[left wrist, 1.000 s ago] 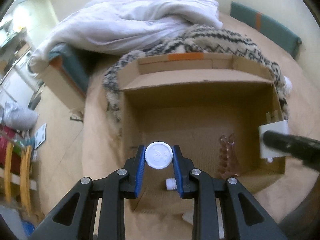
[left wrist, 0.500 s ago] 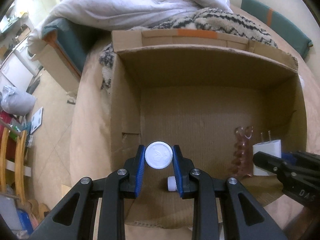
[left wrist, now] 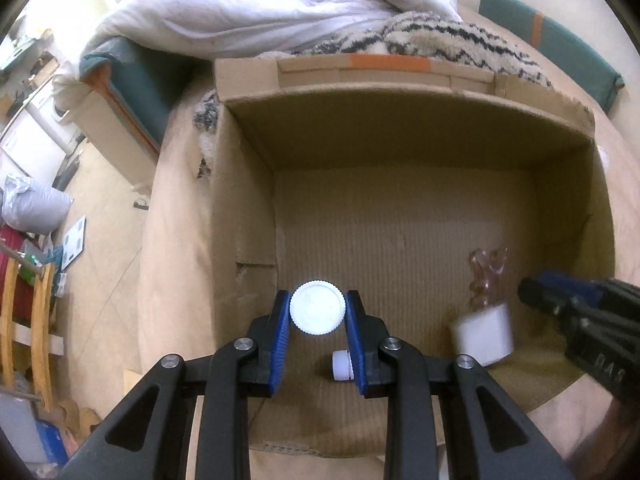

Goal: Organize rigid objects
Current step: 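Carry cap and white charger into the box and release both, then withdraw both open tools from the box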

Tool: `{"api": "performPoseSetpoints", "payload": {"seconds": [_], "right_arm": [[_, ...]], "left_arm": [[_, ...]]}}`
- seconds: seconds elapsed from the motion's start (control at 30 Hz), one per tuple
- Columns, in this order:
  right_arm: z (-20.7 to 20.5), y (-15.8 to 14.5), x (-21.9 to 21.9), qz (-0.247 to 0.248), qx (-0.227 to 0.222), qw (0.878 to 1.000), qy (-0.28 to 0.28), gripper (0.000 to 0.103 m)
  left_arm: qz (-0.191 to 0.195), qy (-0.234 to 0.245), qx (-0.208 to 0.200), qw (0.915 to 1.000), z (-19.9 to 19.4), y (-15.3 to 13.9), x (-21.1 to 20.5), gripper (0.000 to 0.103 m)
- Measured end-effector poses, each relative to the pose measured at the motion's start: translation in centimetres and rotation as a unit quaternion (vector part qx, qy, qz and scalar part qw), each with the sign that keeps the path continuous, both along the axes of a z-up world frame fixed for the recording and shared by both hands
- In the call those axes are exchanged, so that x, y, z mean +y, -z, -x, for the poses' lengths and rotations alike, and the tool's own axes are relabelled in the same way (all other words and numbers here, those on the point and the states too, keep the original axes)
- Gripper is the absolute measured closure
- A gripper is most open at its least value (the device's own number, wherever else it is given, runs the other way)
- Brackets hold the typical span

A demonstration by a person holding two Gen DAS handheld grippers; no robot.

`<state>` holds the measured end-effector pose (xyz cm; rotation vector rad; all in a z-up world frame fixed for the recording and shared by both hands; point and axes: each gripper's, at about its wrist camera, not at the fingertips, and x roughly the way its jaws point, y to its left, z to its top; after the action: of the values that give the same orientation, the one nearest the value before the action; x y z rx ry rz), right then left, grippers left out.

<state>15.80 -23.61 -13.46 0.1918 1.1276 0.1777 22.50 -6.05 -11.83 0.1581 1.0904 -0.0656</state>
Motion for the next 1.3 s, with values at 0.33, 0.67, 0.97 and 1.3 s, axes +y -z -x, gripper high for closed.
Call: {"api": "performPoseSetpoints", "payload": {"seconds": [0.33, 0.67, 0.97, 1.3], "right_arm": [[0.4, -2.0, 0.9, -0.017, -0.051, 0.998, -0.022, 0.0], [0.2, -2.6, -0.8, -0.04, -0.065, 0.997, 0.013, 0.0], [0.7, -3.6, -1.8, -0.053, -0.079, 0.995, 0.034, 0.0], [4.7, -7.1, -1.5, 0.017, -0.143, 0.989, 0.021, 0.0]], "left_arm": [[0.002, 0.019, -0.037, 0.9991, 0.7, -1.6, -0.9, 0.034], [0.007, -0.017, -0.073, 0.9971, 0.5, -3.4, 0.4, 0.032], [0.012, -0.025, -0.078, 0.9966, 0.8, -4.4, 1.2, 0.032], [0.018, -0.043, -0.071, 0.9964, 2.6, -8.9, 4.6, 0.032]]}}
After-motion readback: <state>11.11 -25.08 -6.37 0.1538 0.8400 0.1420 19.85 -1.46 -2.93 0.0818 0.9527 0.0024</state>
